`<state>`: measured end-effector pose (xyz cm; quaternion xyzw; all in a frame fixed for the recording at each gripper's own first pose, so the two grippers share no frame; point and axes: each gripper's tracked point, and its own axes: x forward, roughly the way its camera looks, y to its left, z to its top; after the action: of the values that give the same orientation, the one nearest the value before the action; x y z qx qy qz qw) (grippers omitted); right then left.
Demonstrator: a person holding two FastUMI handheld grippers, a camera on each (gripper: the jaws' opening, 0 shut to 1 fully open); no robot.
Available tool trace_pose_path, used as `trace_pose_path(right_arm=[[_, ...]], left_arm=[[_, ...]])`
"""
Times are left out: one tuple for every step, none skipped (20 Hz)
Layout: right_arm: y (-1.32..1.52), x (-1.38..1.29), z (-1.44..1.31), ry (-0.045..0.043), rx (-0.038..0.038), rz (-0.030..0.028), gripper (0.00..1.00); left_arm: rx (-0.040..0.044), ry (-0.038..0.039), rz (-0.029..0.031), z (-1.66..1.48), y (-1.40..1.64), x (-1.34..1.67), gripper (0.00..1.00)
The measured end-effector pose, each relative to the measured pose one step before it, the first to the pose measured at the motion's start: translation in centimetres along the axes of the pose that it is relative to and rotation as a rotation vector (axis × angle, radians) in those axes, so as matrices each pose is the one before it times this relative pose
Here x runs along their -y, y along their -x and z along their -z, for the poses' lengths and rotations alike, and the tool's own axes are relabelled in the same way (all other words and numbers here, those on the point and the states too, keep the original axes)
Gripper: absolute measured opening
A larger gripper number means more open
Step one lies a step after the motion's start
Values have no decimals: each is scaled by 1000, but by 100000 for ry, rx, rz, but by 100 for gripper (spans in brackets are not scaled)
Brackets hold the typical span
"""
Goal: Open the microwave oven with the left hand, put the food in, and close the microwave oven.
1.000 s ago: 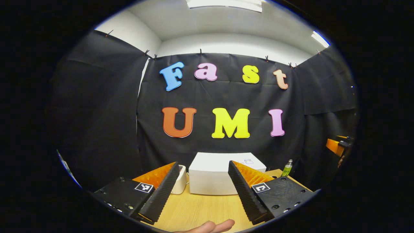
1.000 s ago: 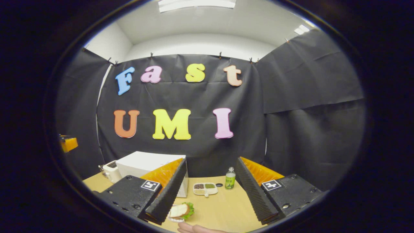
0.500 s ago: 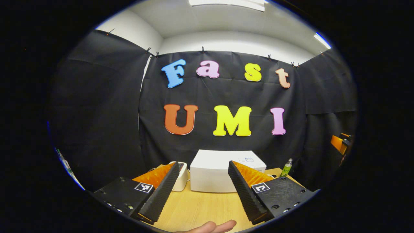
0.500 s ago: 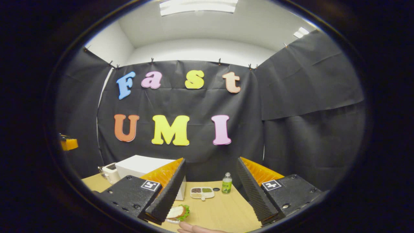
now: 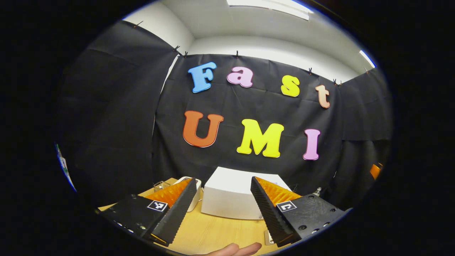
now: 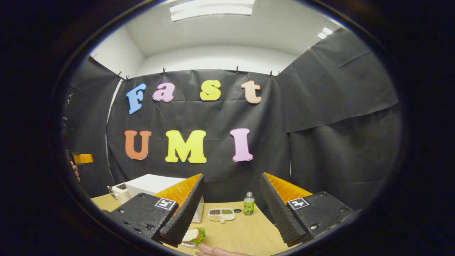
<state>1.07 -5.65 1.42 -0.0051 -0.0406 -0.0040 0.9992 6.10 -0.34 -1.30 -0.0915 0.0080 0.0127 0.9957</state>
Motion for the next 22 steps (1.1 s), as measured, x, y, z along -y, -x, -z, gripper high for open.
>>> trace_pose_path(right_arm=[[-198,216,273,-40,3,-208,99],[-242,204,183,-363,14,-174,99],[-289,214,312,-141,-72,-269,99],[-238,207,271,-49,-178,-278,92],[-347,253,361,-132,-347,57,99],[-274,356,347,-117,-716,145,91],[-186,105,395,42,-845,-326,99],[-159,87,329,90,-714,-489,99],[-234,125,183,-162,-579,-211,99],[-181,29,184,-19,-398,-631,99],[-85,100,272,71,-404,-191,91],[-120,82,126,-425,-219,124,99],[-69,-165,175,-667,-297,-497,99],[3,-169,141,-433,-469,-1047,99],[36,13,205,-5,-440,-493,99],[5,176,75,58,-52,167,99],[17,216,34,-236,-136,-9,92],[60,245,32,-570,-262,49,92],[67,484,183,-842,-290,784,99],[99,491,1,-636,141,882,99],[136,522,12,75,701,1185,99],[112,616,-129,714,961,1296,91]], left_arm=[[-137,587,1327,762,-1089,828,95],[-635,70,1319,939,-1045,849,95],[-690,-161,1221,978,-1057,814,95],[-1043,-315,1443,1025,-1024,901,95],[-1105,-799,1780,846,-875,934,95],[-1235,-1068,1961,1044,-846,951,95],[-1329,-597,1618,1031,-876,858,95],[-1306,-104,1650,1018,-922,948,95],[-1536,-98,1802,1105,-1032,931,95],[-1748,-695,1058,1183,-868,869,95],[-761,-1291,601,872,-914,670,95],[-862,-1870,-244,959,-953,562,95],[-945,-1888,-440,1122,-974,496,95],[-552,-1416,439,944,-960,734,100],[-611,-834,1124,836,-902,898,95],[-620,-330,1271,898,-913,787,95],[-1155,-149,2443,1077,-1090,927,95],[-1331,-499,1025,1072,-987,535,95],[-1408,-605,-1032,1026,-950,-7,95],[-1820,-1179,-794,1192,-1045,126,95],[-1802,-1274,-34,1135,-1067,431,95],[-1490,-1056,229,1069,-985,482,94]])
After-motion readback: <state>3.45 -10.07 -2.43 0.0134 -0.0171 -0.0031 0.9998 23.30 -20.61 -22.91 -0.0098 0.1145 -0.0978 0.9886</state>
